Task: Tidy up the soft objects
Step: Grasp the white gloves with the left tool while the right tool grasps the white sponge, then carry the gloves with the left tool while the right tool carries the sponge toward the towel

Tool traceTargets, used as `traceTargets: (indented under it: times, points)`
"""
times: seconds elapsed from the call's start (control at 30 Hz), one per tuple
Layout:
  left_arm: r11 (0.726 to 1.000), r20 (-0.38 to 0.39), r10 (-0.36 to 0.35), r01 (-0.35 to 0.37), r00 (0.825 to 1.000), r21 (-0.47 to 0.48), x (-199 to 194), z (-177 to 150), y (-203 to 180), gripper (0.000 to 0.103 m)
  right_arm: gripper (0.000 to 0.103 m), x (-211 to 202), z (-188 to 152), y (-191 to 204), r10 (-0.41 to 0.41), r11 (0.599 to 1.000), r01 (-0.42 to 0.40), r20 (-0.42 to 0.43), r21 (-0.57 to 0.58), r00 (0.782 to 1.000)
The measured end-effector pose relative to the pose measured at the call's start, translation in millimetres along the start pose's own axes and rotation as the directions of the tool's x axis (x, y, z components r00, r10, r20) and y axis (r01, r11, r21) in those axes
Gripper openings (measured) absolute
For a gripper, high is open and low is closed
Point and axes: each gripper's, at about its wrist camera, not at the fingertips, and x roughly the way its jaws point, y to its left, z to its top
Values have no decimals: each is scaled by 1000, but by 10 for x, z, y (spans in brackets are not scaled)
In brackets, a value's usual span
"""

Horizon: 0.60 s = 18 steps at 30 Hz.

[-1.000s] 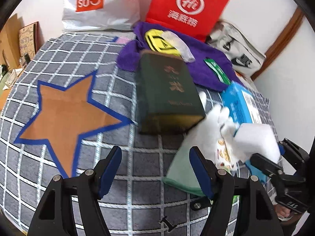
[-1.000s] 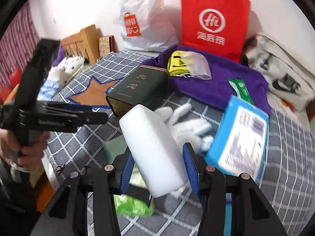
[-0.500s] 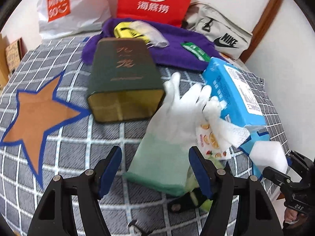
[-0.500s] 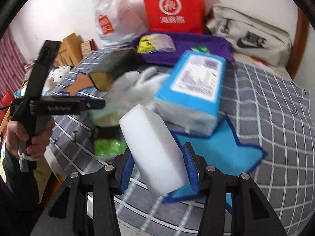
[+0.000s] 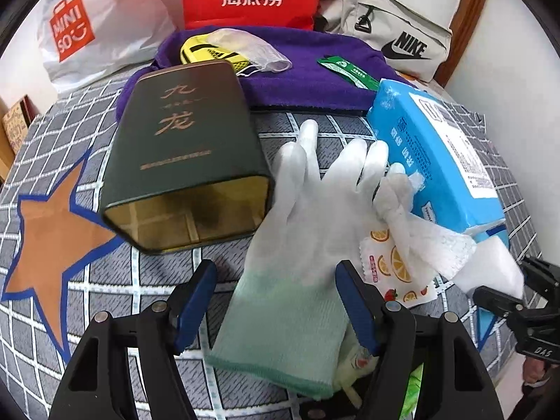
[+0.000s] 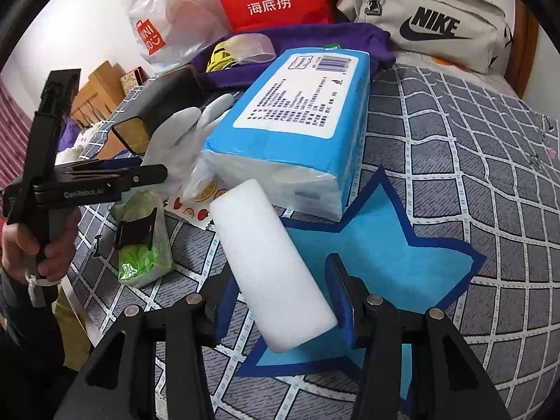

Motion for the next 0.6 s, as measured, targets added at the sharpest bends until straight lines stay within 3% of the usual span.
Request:
traceTargets:
  times: [0.27,0.43,0.6]
  points:
    - [997,20,47,-48,999,59,53,31,-104,64,49,-48,35,29,-32,998,33,18,-61,999]
    - [996,39,27,-30,999,81,47,55,-144,45,50,-59,32,7,-30,998,31,19,-54,999]
    - [998,38,-41,39,998,53,31,79,-110,15,46,-54,22,63,-43,997,45,27,-67,999]
